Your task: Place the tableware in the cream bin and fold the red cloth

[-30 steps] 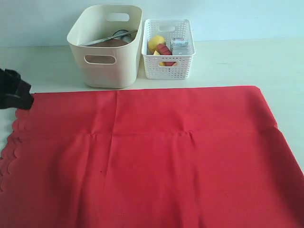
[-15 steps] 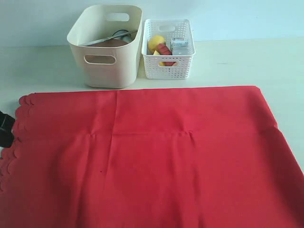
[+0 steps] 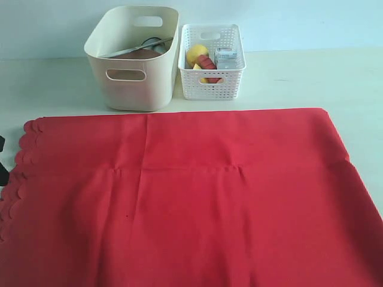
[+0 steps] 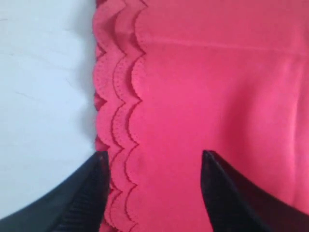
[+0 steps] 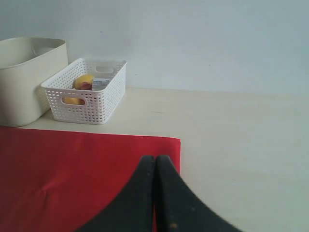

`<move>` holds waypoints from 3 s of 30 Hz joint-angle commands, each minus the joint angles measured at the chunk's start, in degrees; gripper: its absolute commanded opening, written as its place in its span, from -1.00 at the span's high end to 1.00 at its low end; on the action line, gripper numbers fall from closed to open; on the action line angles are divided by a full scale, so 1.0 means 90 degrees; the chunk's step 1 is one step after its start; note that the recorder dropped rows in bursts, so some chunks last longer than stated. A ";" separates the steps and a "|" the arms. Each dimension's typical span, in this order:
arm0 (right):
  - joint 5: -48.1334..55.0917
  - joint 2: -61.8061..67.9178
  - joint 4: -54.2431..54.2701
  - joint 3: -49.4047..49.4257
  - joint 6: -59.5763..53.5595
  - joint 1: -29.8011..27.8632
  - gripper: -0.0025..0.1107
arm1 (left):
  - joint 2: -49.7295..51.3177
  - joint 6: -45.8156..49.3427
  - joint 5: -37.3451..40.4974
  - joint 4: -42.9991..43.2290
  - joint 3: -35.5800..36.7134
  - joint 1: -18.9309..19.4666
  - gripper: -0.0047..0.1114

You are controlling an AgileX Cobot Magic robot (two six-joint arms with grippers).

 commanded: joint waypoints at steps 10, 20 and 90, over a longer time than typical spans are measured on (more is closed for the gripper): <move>-0.0086 -0.0037 -0.0039 0.0006 -0.0008 -0.0033 0.96 | 0.0957 0.0196 0.0020 -0.0040 -0.0860 0.0353 -0.03; -0.0061 -0.0037 -0.0039 -0.0010 -0.0008 -0.0033 0.96 | 0.0997 0.0213 -0.0774 -0.0080 -0.0860 0.0353 -0.03; 0.1095 0.9378 0.1202 -0.4918 -0.2010 0.0274 0.96 | 0.1811 0.0833 -0.0499 -0.0726 -0.0613 0.0340 -0.03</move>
